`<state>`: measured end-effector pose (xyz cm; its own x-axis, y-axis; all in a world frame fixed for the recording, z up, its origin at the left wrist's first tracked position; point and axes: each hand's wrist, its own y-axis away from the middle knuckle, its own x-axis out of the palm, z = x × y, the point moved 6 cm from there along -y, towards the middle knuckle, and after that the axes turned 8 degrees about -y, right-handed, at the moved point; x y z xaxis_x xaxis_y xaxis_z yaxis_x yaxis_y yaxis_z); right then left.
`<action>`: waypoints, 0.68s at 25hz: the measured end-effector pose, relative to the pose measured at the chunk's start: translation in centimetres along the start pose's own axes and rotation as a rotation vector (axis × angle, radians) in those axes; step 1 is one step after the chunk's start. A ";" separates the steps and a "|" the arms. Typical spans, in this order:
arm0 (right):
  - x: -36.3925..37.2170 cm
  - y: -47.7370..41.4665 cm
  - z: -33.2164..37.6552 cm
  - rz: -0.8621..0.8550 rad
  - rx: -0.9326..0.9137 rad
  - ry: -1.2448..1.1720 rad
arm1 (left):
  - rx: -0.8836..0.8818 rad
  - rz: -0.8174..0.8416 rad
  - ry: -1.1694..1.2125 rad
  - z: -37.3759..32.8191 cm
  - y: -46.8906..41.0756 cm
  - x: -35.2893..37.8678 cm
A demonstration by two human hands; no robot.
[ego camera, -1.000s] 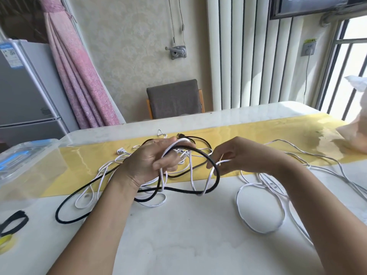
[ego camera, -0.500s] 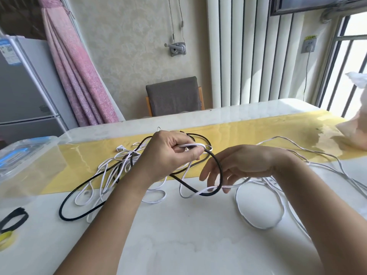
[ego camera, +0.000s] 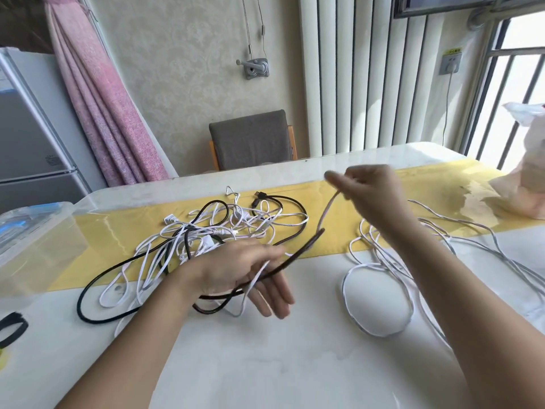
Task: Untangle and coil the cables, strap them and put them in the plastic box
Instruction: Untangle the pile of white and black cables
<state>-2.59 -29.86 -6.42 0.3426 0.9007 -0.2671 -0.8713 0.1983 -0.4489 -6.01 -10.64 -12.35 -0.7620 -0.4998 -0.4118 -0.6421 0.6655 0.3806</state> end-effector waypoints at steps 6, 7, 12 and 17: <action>-6.2 -0.4 0.0 -0.505 -0.085 -0.314 | 0.019 -0.501 -0.121 2.1 -0.9 -5.7; -6.3 -0.4 -0.2 -0.512 -0.079 -0.282 | -0.003 -0.592 -0.233 2.6 -0.4 -6.9; -1.9 -1.3 -2.5 0.012 0.047 0.399 | 0.010 -0.950 -0.539 2.6 0.8 -8.6; 4.9 1.6 -2.8 0.502 0.098 0.337 | -0.046 -0.940 -0.546 3.5 0.0 -8.4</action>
<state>-1.32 -26.20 -10.80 -0.0401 0.7243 -0.6883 -0.9779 -0.1698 -0.1217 0.72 -4.53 -11.77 0.1688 -0.4771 -0.8625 -0.9601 0.1185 -0.2535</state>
